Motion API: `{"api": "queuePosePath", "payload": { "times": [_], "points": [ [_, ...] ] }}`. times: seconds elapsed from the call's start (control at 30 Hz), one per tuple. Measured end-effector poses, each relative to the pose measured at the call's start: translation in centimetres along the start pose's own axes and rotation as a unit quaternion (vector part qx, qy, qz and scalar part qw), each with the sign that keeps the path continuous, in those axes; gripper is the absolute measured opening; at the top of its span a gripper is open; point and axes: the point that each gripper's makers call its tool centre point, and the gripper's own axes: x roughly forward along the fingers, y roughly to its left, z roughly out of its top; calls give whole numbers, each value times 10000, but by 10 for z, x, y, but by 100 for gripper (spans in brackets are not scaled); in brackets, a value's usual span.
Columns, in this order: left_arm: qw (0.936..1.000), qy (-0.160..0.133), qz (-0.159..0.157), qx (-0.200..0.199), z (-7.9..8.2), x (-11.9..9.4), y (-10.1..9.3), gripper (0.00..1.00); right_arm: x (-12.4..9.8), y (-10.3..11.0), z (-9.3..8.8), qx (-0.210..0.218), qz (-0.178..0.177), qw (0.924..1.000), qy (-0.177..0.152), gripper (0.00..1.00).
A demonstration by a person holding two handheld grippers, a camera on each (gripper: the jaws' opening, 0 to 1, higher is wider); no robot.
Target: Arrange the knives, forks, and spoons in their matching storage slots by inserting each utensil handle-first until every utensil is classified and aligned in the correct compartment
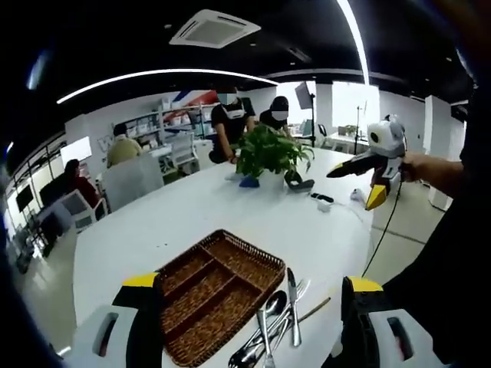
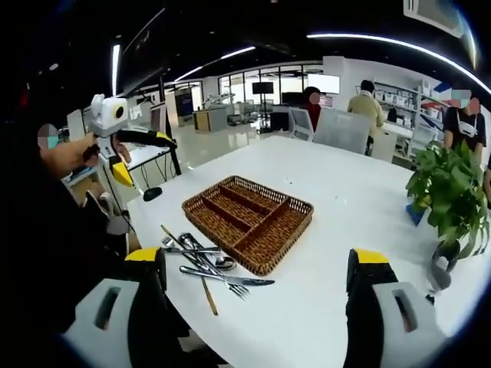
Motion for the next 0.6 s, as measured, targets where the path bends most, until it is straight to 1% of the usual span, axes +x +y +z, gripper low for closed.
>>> {"api": "queuePosePath", "payload": {
  "times": [0.03,0.07,0.17,0.23,0.33,0.4,0.53,0.6],
  "points": [
    [10000,52,-45,11,-4,7,-3,100,-1,0,-1,14,-3,10000,-7,100],
    [9999,76,-64,22,-5,9,-4,100,-2,0,-1,16,-9,10000,-8,100],
    [9990,383,-175,126,-24,29,-10,100,-5,1,-2,34,-35,10000,-37,100],
    [9980,554,-223,224,-31,37,-13,100,-8,1,-2,44,-61,10000,-57,100],
    [9977,544,-325,240,-32,46,-22,100,-11,-1,-3,68,-110,9999,-84,100],
    [9973,587,-344,281,-34,51,-24,100,-14,-2,-4,85,-146,9998,-93,100],
    [9971,553,-447,265,-34,60,-30,100,-15,-2,-7,125,-159,9998,-94,100],
    [9967,604,-447,291,-39,68,-32,100,-16,0,-8,136,-143,9998,-100,100]
  ]
}}
